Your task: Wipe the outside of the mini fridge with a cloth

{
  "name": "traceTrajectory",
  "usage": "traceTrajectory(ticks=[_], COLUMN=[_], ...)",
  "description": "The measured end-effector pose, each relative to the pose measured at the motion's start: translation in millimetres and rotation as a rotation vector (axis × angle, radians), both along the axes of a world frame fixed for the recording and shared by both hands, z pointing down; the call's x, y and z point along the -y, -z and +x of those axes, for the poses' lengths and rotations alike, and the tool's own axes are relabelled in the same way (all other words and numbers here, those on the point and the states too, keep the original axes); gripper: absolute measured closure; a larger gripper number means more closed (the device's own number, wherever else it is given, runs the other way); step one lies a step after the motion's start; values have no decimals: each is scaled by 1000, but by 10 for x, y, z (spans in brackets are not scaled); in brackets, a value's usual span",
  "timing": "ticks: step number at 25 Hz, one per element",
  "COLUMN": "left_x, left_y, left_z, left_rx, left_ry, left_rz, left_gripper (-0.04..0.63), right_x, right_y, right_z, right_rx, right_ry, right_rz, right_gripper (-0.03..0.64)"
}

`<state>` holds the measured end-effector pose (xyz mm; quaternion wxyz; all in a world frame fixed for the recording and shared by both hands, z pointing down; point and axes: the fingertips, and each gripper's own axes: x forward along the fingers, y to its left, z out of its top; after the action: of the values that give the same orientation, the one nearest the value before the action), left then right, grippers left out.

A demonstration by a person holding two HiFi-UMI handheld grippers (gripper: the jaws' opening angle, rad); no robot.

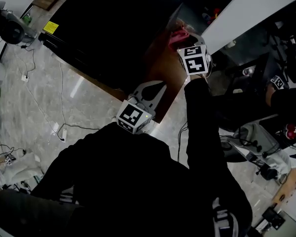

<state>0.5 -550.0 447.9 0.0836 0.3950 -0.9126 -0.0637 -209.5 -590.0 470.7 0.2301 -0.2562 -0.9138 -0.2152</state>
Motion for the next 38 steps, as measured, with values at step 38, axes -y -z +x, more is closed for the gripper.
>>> traceTrajectory(ticks=[38], left_x=[-1300], left_y=[-1657], left_z=[712], left_rx=[-206], left_ry=[15], left_rz=[-114], left_gripper=[589], right_x=[-1511], right_y=[-2000], right_z=[2009], right_rx=[-426], right_ry=[133], right_rz=[46], right_gripper=[529])
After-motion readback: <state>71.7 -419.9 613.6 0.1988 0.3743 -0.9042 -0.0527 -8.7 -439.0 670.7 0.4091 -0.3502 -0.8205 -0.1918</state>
